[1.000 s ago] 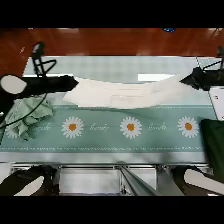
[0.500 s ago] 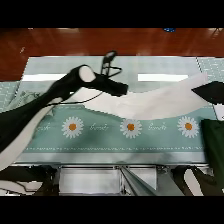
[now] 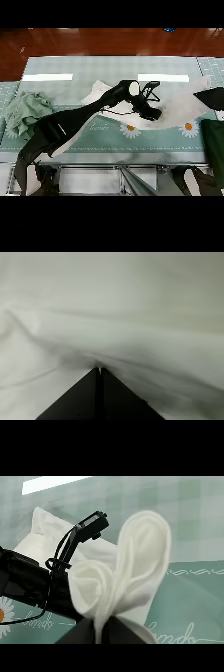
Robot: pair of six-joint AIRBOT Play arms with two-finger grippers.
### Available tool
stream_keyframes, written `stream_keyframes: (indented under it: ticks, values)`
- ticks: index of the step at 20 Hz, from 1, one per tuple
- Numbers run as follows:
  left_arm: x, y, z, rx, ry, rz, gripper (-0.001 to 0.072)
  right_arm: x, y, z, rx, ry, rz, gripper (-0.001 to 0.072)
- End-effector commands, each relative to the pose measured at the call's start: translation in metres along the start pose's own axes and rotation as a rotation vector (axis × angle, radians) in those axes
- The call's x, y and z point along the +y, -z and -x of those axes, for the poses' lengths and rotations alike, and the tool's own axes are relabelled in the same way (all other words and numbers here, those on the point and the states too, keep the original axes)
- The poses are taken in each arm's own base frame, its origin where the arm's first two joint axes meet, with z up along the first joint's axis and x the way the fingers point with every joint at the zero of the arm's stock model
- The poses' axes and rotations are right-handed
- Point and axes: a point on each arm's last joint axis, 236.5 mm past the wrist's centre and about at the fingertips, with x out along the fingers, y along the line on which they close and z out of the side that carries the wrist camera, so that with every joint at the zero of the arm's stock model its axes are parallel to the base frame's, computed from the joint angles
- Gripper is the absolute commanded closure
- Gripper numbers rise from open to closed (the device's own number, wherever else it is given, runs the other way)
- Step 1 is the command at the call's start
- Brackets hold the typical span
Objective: Fold the shirts.
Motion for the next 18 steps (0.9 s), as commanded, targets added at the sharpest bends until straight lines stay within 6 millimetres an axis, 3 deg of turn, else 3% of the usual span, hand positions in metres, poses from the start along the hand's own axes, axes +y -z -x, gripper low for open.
stream_keyframes:
  ticks: [1, 3, 6, 9, 11, 14, 16, 18]
  values:
    - [0.009, -0.008, 0.025, 0.005, 0.008, 0.031, 0.0683, 0.000, 0.000, 0.001, -0.004, 0.002, -0.005, 0.0690]
    - [0.029, -0.025, 0.079, -0.051, -0.005, 0.061, 0.0682, -0.001, -0.001, -0.002, 0.000, 0.001, -0.017, 0.0690]
    - [0.057, -0.043, 0.180, -0.210, -0.114, 0.057, 0.0682, 0.002, -0.005, -0.015, 0.017, -0.032, -0.034, 0.0690]
    - [0.081, -0.032, 0.279, -0.383, -0.294, 0.045, 0.0682, 0.037, -0.013, -0.052, 0.043, -0.150, -0.025, 0.0690]
    - [0.099, -0.002, 0.338, -0.484, -0.419, 0.061, 0.0682, 0.070, -0.016, -0.089, 0.051, -0.237, -0.029, 0.0690]
    - [0.132, 0.072, 0.410, -0.623, -0.602, 0.152, 0.0682, 0.116, -0.005, -0.155, 0.095, -0.333, -0.079, 0.0690]
    - [0.146, 0.122, 0.434, -0.713, -0.653, 0.221, 0.0682, 0.139, 0.011, -0.202, 0.160, -0.349, -0.088, 0.0690]
    - [0.156, 0.164, 0.438, -0.773, -0.687, 0.283, 0.0682, 0.160, 0.029, -0.246, 0.250, -0.359, -0.069, 0.0690]
